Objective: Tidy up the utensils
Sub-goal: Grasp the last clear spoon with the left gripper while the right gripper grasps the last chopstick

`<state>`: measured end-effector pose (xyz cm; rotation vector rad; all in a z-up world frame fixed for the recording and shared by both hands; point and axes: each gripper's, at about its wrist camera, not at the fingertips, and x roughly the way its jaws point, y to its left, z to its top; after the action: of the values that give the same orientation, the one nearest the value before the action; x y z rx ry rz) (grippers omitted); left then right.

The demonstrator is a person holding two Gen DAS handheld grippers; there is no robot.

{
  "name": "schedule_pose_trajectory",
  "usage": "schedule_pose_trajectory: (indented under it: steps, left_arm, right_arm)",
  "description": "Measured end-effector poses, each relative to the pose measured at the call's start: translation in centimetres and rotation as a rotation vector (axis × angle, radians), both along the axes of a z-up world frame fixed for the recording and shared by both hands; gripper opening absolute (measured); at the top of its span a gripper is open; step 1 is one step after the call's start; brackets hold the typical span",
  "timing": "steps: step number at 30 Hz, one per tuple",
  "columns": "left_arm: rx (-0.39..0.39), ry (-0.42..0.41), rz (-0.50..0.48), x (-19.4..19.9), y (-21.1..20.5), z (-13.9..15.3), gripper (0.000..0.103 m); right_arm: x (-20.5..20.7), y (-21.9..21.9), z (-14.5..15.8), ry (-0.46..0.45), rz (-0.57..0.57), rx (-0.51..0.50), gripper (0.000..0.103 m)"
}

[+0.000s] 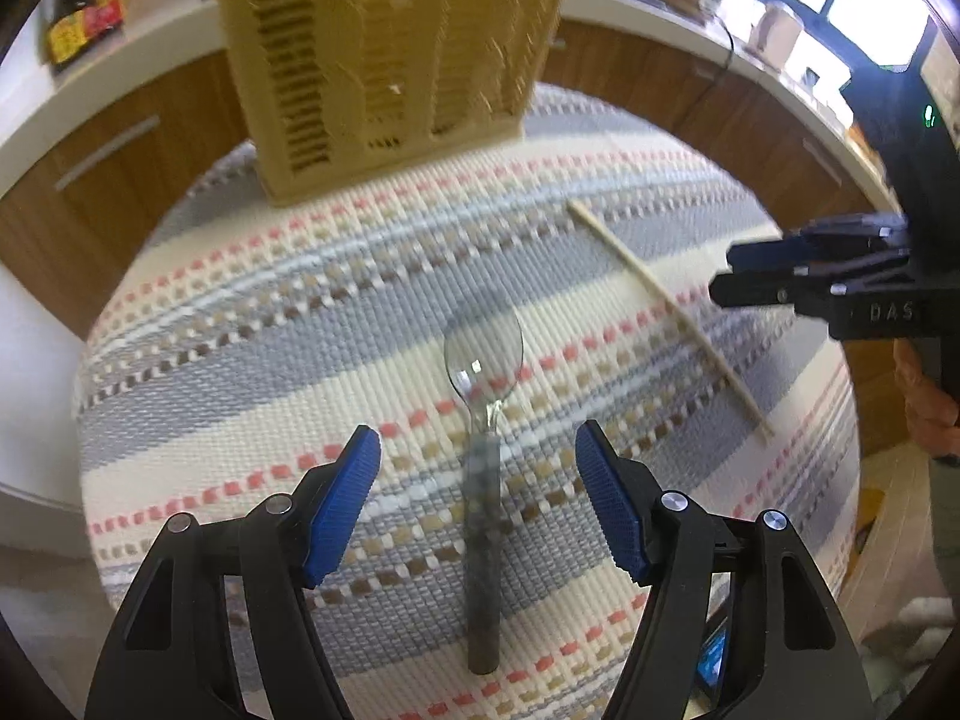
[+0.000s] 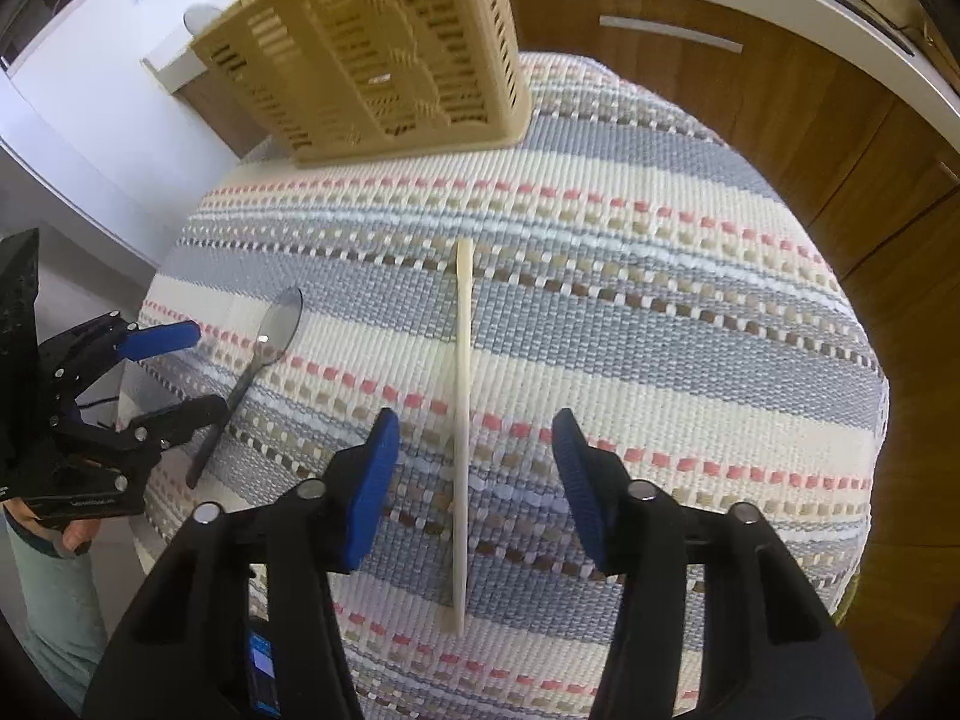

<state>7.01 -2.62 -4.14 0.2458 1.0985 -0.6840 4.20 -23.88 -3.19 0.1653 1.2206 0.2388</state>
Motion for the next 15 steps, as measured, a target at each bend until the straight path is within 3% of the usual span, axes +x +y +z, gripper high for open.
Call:
schedule_pose_trajectory:
  steps: [3, 7, 8, 12, 14, 15]
  left_arm:
    - [0.062, 0.028, -0.011, 0.4, -1.4, -1.1, 0.045]
    - [0.122, 0.023, -0.029, 0.5, -3.0, -1.5, 0.043]
    - [0.141, 0.016, -0.026, 0.5, -3.5, -1.5, 0.041]
    - [0.2, -0.014, -0.022, 0.5, -4.6, -1.7, 0.03]
    - [0.203, -0.019, -0.011, 0.6, -4.8, -1.7, 0.022]
    - [0.204, -0.021, -0.001, 0.6, -4.7, -1.7, 0.012]
  right_arm:
    - [0.7, 0.3, -0.4, 0.024, 0.002, 0.013, 0.047]
    - [2.1, 0.6, -1.2, 0.077, 0.004, 0.029, 0.041]
    - [2.3, 0.7, -1.4, 0.09, 0.008, 0.023, 0.036]
    - [2.8, 2.2, -2.2, 0.111, 0.034, -0.024, 0.033]
    - [2.8, 2.9, -2.2, 0.102, 0.041, -0.053, 0.027]
    - [2.7, 3.3, -2.3, 0.108, 0.048, -0.062, 0.026]
